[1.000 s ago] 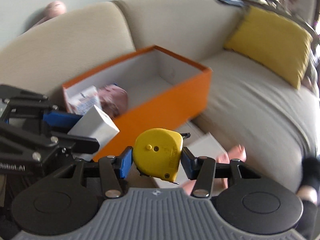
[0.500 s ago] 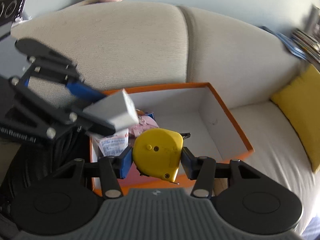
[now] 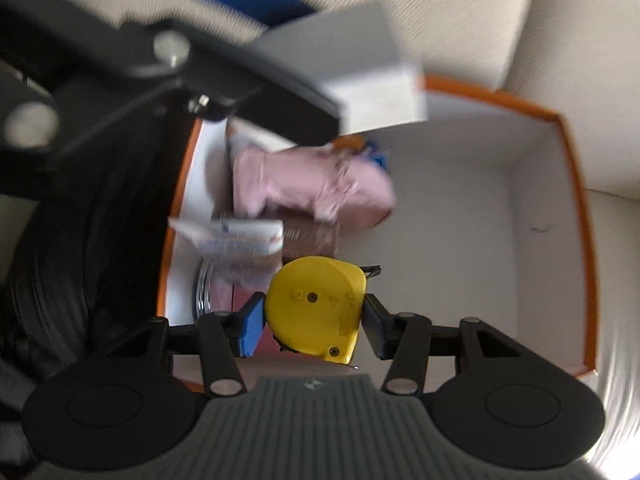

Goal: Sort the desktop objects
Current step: 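Carry the charger with the left gripper while the right lowers the tape measure into the box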

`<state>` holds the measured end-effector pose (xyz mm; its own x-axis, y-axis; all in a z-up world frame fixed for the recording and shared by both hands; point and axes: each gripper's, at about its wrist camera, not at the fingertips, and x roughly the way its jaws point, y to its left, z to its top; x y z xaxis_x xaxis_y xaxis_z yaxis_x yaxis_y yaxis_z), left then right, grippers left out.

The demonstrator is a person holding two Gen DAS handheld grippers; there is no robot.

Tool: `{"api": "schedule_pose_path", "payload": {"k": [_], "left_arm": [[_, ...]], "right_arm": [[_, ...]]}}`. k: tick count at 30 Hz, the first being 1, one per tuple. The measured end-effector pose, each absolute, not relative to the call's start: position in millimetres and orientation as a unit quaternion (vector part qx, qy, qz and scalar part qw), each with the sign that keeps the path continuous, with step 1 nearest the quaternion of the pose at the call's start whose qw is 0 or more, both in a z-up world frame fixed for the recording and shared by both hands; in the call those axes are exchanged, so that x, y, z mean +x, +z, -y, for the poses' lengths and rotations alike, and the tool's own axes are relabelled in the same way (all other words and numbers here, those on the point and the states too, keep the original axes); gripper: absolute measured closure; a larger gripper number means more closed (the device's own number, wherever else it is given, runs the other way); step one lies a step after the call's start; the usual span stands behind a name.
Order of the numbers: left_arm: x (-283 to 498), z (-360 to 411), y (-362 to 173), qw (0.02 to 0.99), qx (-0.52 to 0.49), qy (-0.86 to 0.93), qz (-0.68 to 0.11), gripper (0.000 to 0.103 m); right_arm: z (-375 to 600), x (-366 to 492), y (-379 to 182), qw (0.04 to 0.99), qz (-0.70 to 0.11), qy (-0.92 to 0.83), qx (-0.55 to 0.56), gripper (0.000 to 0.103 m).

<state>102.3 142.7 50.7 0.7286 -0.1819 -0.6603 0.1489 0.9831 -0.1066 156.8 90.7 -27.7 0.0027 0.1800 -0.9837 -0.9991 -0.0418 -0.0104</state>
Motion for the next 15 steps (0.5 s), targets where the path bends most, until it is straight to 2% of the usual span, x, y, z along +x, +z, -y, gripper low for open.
{"api": "schedule_pose_path", "payload": {"k": [6, 15], "left_arm": [[112, -144, 35, 0.921, -0.017, -0.105, -0.376, 0.064], [116, -152, 20, 0.915, -0.02, -0.097, -0.392, 0.064]], "right_arm": [[-108, 162, -51, 0.464, -0.472, 0.567, -0.49, 0.049], [-122, 177, -78, 0.412, -0.52, 0.57, -0.485, 0.049]]}}
